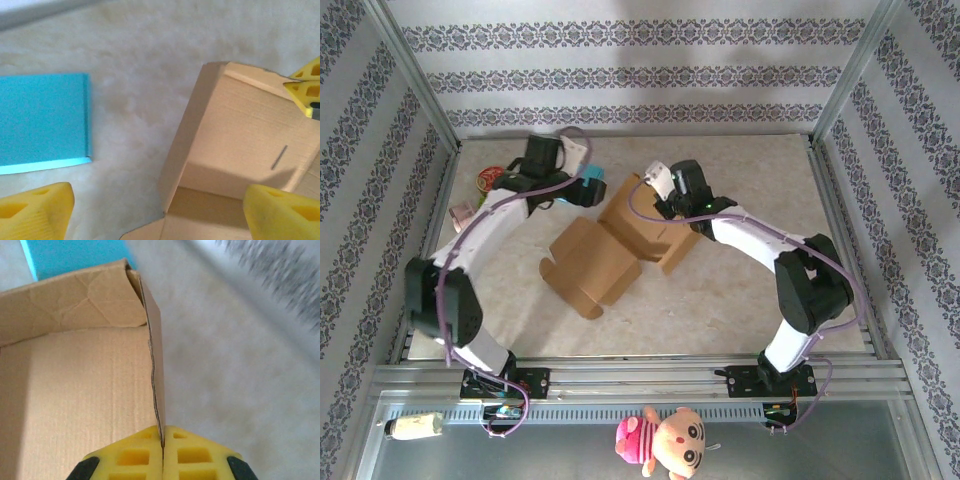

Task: Fold the paper box

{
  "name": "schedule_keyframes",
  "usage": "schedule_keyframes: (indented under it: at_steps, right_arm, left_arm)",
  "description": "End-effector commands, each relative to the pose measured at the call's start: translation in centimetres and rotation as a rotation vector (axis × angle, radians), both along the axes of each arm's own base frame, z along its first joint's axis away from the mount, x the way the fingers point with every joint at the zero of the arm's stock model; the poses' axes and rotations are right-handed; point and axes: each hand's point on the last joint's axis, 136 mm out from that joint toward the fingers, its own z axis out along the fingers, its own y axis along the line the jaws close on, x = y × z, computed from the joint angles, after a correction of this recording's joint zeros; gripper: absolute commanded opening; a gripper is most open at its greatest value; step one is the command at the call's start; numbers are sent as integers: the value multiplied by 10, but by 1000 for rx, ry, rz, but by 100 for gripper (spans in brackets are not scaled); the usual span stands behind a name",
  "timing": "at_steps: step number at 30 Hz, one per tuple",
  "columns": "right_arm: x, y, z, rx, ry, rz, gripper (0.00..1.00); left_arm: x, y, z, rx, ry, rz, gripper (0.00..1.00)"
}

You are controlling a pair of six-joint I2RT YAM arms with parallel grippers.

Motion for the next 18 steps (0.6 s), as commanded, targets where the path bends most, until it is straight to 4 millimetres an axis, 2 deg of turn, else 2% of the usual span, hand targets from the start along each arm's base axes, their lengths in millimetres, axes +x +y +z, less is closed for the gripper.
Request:
schedule_keyframes:
  at_steps: [1,4,6,9,12,14,18]
  right_arm:
    - [13,11,67,-198,-307,151,1]
    - [18,24,87,-406,-514,268,2]
    - [21,32,79,-539,-594,352,2]
    - [36,37,53,-769,-645,415,0]
    - [52,43,30,-840,-686,394,0]
    - [52,49,11,-819,-693,399,0]
    - [39,59,-29,-821,-703,427,4]
  left_arm:
    - [1,12,47,-146,-124,89,90]
    - [-8,33,57,-125,-182,163,93]
    - [-13,41,59,-132,-201,188,94]
    - [-16,43,53,-140,-188,198,95]
    - [-14,42,41,-150,-164,202,96]
    - [-12,40,33,-163,-144,203,96]
    - [-8,32,21,-206,-87,193,97]
